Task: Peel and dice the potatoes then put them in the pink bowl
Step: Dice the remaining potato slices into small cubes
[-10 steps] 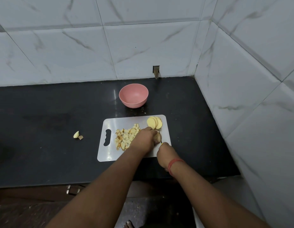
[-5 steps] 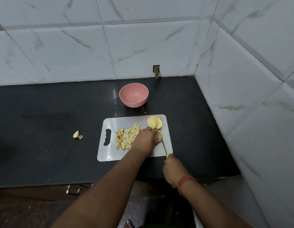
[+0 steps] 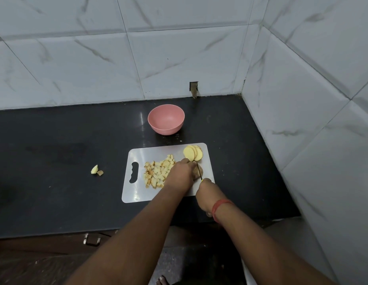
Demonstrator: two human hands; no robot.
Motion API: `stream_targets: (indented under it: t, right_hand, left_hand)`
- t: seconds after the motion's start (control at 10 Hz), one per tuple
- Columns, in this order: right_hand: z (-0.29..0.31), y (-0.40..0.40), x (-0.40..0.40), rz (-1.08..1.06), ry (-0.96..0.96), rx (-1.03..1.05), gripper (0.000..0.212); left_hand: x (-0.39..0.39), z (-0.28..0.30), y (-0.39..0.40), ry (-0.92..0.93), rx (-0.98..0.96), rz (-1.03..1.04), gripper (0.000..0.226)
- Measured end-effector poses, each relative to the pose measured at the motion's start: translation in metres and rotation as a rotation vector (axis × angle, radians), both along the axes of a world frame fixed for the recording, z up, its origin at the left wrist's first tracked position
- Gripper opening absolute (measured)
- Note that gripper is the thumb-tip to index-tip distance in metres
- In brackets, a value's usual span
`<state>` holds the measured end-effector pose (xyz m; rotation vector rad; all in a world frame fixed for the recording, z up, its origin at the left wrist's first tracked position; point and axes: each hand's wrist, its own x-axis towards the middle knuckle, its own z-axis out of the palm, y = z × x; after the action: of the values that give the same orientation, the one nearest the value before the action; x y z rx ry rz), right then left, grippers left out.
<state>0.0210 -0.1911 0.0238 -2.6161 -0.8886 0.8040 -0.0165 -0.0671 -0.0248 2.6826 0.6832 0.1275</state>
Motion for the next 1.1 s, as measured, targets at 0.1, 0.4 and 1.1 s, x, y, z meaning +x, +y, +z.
stream_targets:
  t: [0.1, 0.4, 1.1]
  right_hand:
    - [-0.012, 0.007, 0.002, 0.063, 0.003, -0.035, 0.075]
    - [0.016, -0.001, -0.016, 0.233, 0.118, -0.264, 0.015]
    - [-0.013, 0.005, 0.003, -0.044, 0.093, 0.019, 0.03]
  left_hand:
    - [0.001, 0.0, 0.001, 0.0, -0.004, -0.009, 0.032]
    - [0.0, 0.001, -0.003, 0.017, 0.008, 0.014, 0.035]
    - [-0.002, 0.003, 0.002, -0.004, -0.143, 0.089, 0.028]
